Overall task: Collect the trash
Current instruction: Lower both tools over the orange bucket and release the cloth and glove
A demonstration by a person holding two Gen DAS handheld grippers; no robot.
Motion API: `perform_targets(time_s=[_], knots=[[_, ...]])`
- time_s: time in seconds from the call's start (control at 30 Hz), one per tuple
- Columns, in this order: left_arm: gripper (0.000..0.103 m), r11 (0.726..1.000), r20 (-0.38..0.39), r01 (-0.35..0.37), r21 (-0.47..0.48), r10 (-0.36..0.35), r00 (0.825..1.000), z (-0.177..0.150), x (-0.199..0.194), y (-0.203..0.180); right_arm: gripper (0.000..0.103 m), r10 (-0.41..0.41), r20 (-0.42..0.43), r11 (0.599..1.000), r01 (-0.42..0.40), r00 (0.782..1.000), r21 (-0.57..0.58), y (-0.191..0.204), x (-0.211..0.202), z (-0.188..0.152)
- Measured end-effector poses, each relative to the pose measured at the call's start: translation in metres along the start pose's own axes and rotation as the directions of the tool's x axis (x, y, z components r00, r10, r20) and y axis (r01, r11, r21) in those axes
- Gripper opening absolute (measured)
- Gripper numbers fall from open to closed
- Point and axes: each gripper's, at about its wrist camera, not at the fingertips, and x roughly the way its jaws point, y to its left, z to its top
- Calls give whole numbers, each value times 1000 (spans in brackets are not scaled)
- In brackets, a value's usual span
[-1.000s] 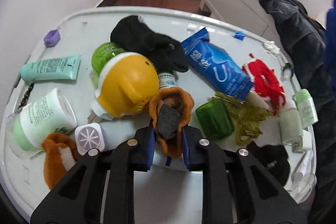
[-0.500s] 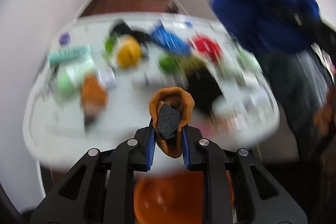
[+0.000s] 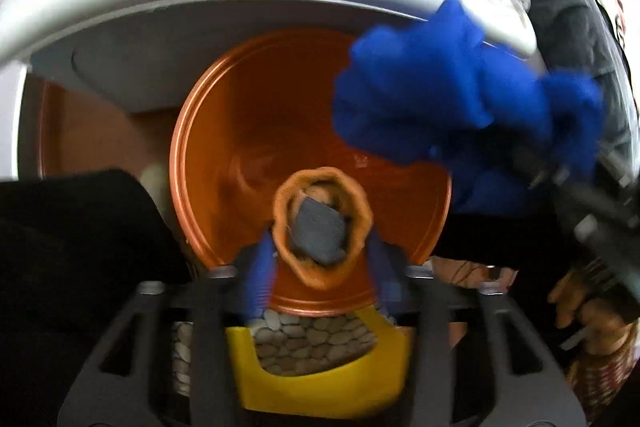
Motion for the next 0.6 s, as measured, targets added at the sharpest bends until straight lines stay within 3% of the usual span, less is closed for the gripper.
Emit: perform_targets(time_s=[0.03, 0.17, 0.27, 0.37, 0.47, 0.53, 0.6], knots=[[75, 1000, 0, -9, -11, 9, 1000, 0, -1, 2, 53, 16, -40, 1000, -16, 999, -4, 3, 6, 0], [79, 999, 6, -39, -25, 40, 999, 3, -7, 6, 66, 69, -86, 996, -64, 994, 63, -1, 18, -4], [79, 999, 31, -29, -35, 30, 999, 5, -14, 10, 68, 38, -32, 996, -35, 999, 87, -11, 11, 3], [79, 999, 133, -44, -28, 47, 990, 10, -34, 9, 69, -16, 32, 996, 14, 999, 85, -18, -7, 17], [79, 993, 283, -113, -18, 114, 952, 32, -71, 10, 77, -64, 123, 996, 56, 990, 63, -26, -33, 43], [79, 984, 356, -177, -31, 176, 918, 56, -92, 17, 84, -80, 189, 996, 69, 979, 64, -31, -51, 65], [79, 973, 412, -225, -54, 227, 883, 84, -105, 26, 85, -92, 260, 994, 74, 961, 78, -40, -66, 89]])
